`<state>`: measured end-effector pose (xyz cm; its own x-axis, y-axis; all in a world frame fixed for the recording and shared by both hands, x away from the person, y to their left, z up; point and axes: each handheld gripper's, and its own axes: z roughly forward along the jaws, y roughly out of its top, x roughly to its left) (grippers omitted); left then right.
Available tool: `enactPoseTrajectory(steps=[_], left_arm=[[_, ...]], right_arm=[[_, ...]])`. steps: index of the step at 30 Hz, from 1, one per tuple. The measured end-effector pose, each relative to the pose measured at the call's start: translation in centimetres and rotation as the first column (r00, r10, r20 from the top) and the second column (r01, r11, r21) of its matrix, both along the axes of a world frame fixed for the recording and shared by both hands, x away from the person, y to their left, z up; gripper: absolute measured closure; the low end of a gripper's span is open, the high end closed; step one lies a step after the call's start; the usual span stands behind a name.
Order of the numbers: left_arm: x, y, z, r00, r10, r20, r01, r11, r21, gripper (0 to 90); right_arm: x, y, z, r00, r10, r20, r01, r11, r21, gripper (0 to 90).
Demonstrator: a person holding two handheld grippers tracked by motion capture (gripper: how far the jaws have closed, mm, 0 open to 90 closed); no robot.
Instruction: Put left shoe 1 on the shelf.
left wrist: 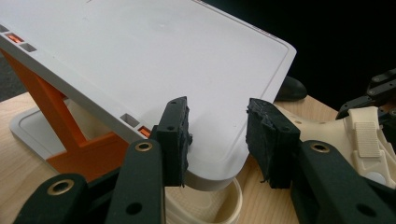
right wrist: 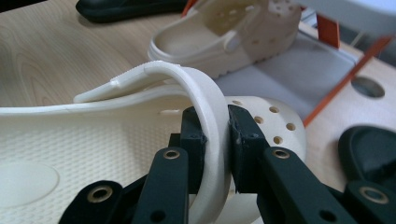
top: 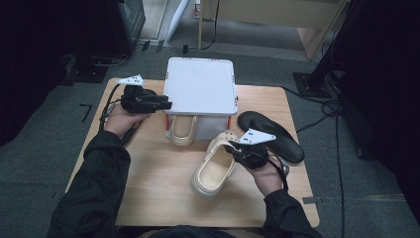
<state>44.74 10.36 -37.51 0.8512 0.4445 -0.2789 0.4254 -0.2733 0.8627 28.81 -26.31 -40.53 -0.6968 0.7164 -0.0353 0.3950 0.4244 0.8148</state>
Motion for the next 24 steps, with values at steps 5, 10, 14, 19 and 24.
enactPoseTrajectory(steps=[5,10,14,19,24], left_arm=[[0.0,0.0,0.0,1.0,0.0,0.001,0.0,1.0,0.0,59.4],[0.0,0.0,0.0,1.0,0.0,0.002,0.0,1.0,-0.001,59.4],[0.0,0.1,0.0,1.0,-0.003,0.002,0.003,1.0,-0.001,59.4],[-0.1,0.0,-0.1,1.0,-0.009,0.0,0.009,1.0,-0.002,59.4],[-0.2,-0.1,-0.1,1.0,-0.01,0.001,0.01,1.0,-0.002,59.4]], right_arm=[[1.3,1.6,0.4,0.9988,0.027,0.04,-0.026,0.9996,-0.007,78.2],[3.3,2.9,-0.2,0.998,0.026,0.057,-0.024,0.9992,-0.033,78.1],[4.3,3.9,-1.2,0.9969,0.033,0.071,-0.027,0.9962,-0.083,77.8],[4.9,4.6,-2.0,0.9974,0.048,0.053,-0.044,0.996,-0.078,75.7],[4.8,5.0,-2.6,0.9973,0.068,0.027,-0.065,0.994,-0.087,71.5]])
